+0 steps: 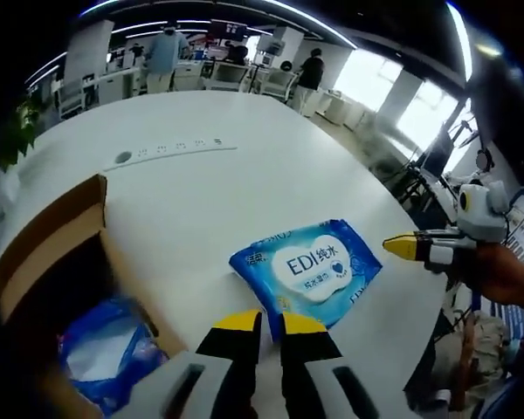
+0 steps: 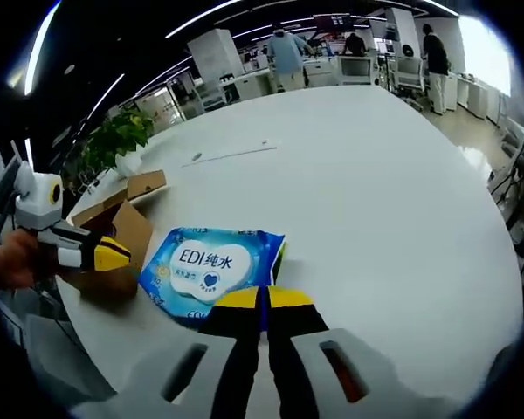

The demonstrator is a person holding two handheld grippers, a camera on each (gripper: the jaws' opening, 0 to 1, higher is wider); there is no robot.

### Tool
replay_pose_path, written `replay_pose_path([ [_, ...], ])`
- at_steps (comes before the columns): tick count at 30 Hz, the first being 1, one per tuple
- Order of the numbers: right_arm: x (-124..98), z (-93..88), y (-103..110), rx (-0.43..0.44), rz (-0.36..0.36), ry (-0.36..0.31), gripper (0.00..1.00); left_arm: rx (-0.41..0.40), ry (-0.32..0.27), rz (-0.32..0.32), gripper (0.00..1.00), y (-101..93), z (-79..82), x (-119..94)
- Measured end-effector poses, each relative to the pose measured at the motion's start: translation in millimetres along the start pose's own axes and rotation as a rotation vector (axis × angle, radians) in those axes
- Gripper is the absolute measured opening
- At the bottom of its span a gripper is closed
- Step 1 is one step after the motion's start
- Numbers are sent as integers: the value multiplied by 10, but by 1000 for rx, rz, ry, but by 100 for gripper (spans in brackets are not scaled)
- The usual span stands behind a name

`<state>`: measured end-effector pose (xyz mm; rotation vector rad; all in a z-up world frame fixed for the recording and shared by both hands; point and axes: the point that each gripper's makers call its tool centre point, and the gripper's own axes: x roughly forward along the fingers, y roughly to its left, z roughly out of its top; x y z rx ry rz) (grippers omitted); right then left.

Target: Operate the shoe box by opening the lid, removing the specified soft item, and placing it in the target area until the item is outside and the box remains undamaged.

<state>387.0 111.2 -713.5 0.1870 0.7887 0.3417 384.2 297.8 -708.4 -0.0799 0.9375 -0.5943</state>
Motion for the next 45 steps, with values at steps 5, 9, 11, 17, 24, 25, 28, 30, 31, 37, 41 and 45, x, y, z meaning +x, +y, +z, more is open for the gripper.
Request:
replay_pose_path([
  [5, -85, 32, 61, -6, -3, -12, 0, 1, -30, -2, 7, 38, 58, -103],
  [9, -122, 40, 101, -1, -4, -19, 0, -9, -42, -5, 7, 82, 68, -161],
  [11, -131, 42, 143, -6, -3, -20, 0, -16, -50, -5, 7, 100, 75, -212],
  [17, -151, 71, 271, -9, 3, -30, 0, -19, -65, -3, 7, 162, 53, -332],
  [24, -139, 127, 439, -18, 8, -41, 0, -22, -80, 4, 7, 287, 40, -462],
  [25, -135, 129, 461, -20, 8, -40, 0, -22, -83, 4, 7, 314, 41, -483],
  [28, -119, 136, 535, -22, 13, -42, 0, -25, -88, 7, 7, 368, 38, -542],
  [30, -102, 139, 597, -24, 17, -43, 0, -26, -94, 8, 7, 413, 39, -589],
  [31, -93, 139, 623, -24, 21, -42, 0, -27, -96, 9, 7, 431, 38, -609],
  [37, -27, 105, 866, -60, 54, -21, 0, -29, -112, 11, 8, 586, 10, -786],
  [41, 0, 92, 999, -67, 77, -12, 3, -20, -115, 21, 9, 708, -53, -917],
  [45, 50, 56, 1141, -82, 100, 3, 8, -31, -123, 34, 10, 819, -148, -1067],
])
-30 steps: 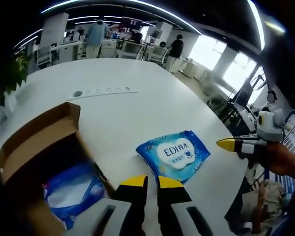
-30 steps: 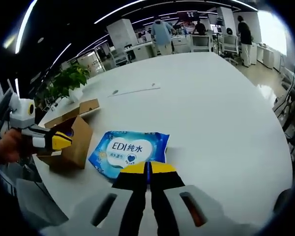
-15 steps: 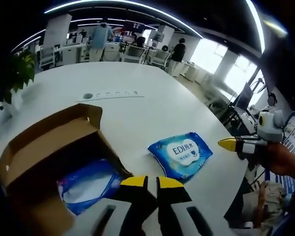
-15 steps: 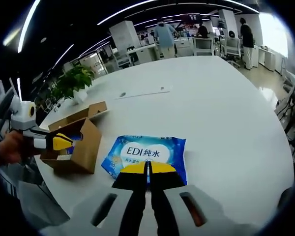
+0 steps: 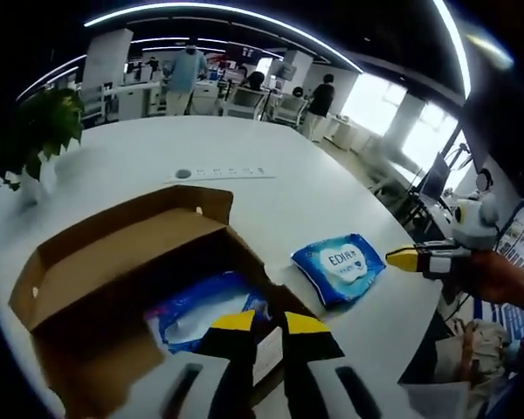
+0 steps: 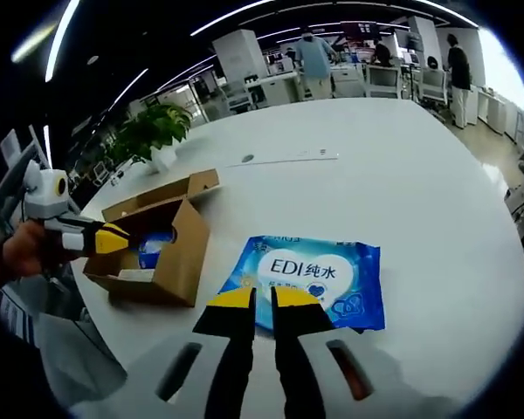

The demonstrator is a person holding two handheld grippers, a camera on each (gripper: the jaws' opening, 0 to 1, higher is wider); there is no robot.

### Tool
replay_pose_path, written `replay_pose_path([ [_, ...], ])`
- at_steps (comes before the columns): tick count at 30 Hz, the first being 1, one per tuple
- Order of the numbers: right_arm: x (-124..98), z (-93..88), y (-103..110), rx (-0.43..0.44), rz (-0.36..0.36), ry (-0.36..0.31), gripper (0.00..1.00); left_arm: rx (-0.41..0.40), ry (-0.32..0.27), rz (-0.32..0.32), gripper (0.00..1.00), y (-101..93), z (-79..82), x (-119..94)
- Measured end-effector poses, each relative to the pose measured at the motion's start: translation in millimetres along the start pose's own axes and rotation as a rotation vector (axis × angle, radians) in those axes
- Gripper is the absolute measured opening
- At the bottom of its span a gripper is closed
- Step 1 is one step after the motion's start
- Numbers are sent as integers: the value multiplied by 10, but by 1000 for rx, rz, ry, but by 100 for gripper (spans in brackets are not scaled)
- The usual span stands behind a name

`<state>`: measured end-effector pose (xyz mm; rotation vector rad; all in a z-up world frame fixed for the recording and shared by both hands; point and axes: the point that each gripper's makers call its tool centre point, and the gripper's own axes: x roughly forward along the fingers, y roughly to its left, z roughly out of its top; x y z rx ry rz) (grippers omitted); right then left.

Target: Operate the shoe box by opening the lid, removing the specified soft item, and placing it in the target area until the item is outside and the box remains undamaged.

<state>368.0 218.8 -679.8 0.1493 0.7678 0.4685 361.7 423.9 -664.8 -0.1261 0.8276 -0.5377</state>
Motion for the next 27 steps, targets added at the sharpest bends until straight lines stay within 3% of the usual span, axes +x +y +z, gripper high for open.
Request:
replay_pose_path([
  [10, 145, -9, 382, -99, 78, 22, 20, -20, -29, 47, 12, 315, -168, -365],
  [18, 281, -10, 613, -132, 113, 43, 22, -80, -81, 69, 12, 434, -218, -584],
  [27, 375, 13, 824, -176, 152, 60, 23, -113, -101, 104, 13, 630, -337, -759],
])
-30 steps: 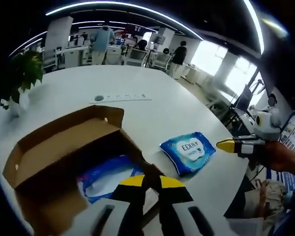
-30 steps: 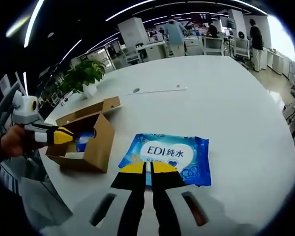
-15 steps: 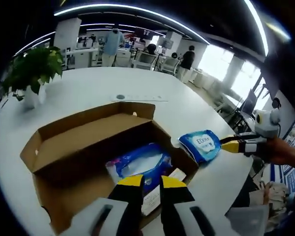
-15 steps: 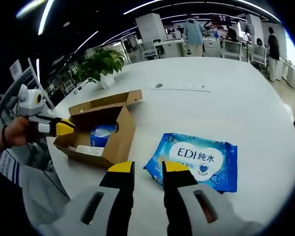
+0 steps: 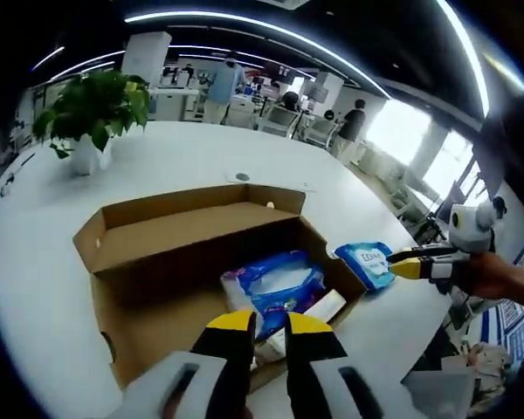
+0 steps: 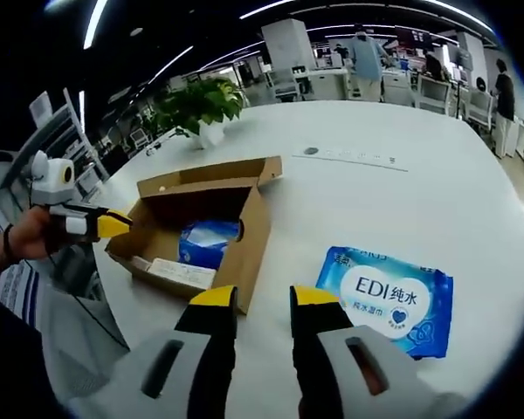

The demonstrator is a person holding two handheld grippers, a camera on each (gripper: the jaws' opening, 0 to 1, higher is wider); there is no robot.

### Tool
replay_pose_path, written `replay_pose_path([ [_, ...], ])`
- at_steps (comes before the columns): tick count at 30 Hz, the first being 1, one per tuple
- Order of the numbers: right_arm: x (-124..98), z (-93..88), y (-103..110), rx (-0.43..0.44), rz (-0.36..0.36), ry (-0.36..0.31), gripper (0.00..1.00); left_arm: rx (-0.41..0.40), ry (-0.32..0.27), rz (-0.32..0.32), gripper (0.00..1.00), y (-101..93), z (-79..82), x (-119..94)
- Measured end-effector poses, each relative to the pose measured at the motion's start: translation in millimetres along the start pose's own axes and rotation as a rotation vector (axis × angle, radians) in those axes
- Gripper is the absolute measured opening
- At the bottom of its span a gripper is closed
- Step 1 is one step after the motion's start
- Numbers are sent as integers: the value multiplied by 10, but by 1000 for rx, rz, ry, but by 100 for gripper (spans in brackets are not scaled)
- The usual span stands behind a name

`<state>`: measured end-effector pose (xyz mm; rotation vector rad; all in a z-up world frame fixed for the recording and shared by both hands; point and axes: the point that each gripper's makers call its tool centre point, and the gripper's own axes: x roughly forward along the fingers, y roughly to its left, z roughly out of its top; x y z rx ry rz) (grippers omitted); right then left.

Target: Operate the shoe box by opening the lid, removing the specified soft item, and placing it in the target area until the item is outside and the box remains undamaged.

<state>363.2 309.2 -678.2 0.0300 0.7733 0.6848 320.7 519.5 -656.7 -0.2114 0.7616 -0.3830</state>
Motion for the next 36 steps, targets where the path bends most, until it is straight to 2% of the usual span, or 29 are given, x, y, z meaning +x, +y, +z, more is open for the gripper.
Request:
replay_pose_path([
  [10, 135, 29, 206, -47, 41, 23, 25, -38, -11, 43, 16, 257, -122, -167],
  [23, 282, 71, 400, -111, 92, 56, 30, -31, -27, 59, 20, 432, -195, -320],
  [28, 336, 53, 510, -192, 122, 92, 34, -7, -20, 67, 22, 510, -310, -373],
  [36, 457, 86, 619, -239, 146, 123, 35, 19, -10, 87, 23, 618, -479, -382],
])
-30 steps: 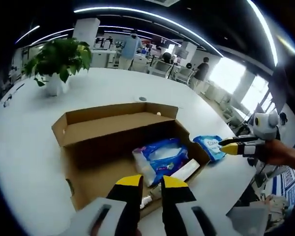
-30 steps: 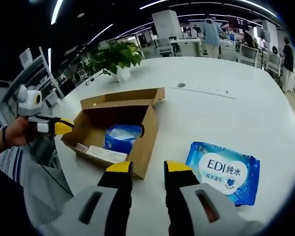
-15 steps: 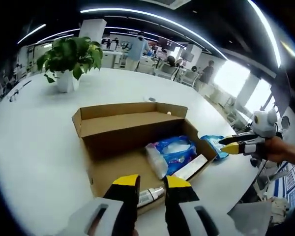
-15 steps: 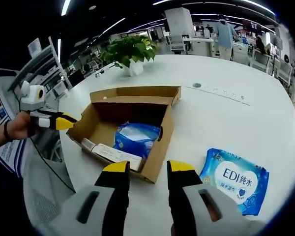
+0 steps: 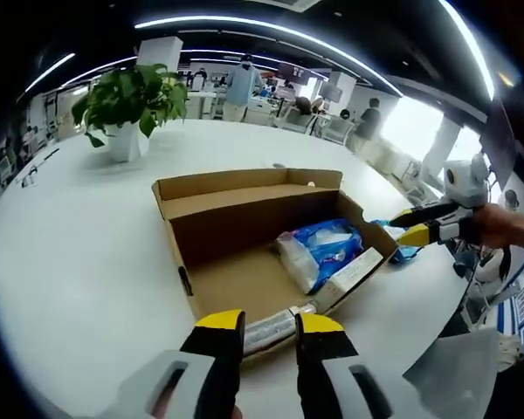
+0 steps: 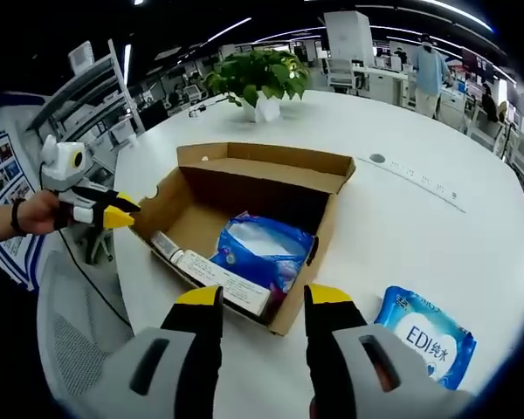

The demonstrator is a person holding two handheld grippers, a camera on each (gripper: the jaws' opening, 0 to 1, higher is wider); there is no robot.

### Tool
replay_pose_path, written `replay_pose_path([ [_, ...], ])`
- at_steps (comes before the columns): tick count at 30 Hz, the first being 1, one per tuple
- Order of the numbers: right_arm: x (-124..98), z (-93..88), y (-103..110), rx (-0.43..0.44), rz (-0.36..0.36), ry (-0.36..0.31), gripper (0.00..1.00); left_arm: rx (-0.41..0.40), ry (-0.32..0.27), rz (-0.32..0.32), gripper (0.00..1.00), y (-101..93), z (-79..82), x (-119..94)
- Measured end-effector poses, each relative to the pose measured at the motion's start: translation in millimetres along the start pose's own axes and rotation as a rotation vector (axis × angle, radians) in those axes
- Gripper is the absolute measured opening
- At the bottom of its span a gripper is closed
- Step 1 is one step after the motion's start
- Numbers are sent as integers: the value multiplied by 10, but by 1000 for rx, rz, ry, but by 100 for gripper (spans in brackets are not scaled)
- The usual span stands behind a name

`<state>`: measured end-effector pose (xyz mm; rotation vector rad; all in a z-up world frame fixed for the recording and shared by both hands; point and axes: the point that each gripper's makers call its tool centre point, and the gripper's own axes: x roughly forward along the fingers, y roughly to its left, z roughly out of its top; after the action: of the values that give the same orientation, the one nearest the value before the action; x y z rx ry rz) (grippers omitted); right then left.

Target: Operate the shoe box by opening the lid, removing the specified soft item, and placing it in the target area until the item is outside and the box remains undamaged.

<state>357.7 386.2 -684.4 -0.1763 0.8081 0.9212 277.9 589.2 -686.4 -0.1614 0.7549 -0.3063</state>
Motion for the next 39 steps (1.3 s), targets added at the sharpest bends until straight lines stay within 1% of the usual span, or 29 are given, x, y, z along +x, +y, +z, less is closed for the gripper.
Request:
replay_pose_path([
  [7, 132, 76, 46, -35, 21, 24, 35, 1, -27, 2, 26, 38, 14, -34],
  [10, 214, 131, 87, -72, 45, 37, 36, 13, -25, -1, 28, 41, -25, -56],
  [12, 278, 176, 101, -95, 51, 52, 37, 24, -26, -2, 29, 56, -32, -52],
  [15, 357, 253, 117, -116, 61, 58, 38, 41, -32, -3, 30, 80, -41, -55],
  [17, 427, 291, 113, -151, 66, 75, 38, 44, -38, -4, 30, 76, -37, -77],
  [19, 470, 298, 106, -177, 69, 93, 39, 51, -42, -5, 30, 66, -28, -88],
  [21, 515, 301, 111, -243, 76, 126, 41, 84, -44, 1, 31, 61, -12, -106],
  [24, 591, 292, 109, -301, 84, 160, 43, 99, -61, -12, 31, 12, 25, -135],
  [28, 691, 297, 69, -317, 87, 185, 45, 144, -63, -14, 31, -11, 26, -137],
  [33, 775, 306, 67, -336, 102, 204, 46, 130, -67, -22, 31, 12, 0, -131],
  [39, 900, 217, 70, -386, 129, 260, 51, 117, -64, -22, 31, 55, -71, -145],
])
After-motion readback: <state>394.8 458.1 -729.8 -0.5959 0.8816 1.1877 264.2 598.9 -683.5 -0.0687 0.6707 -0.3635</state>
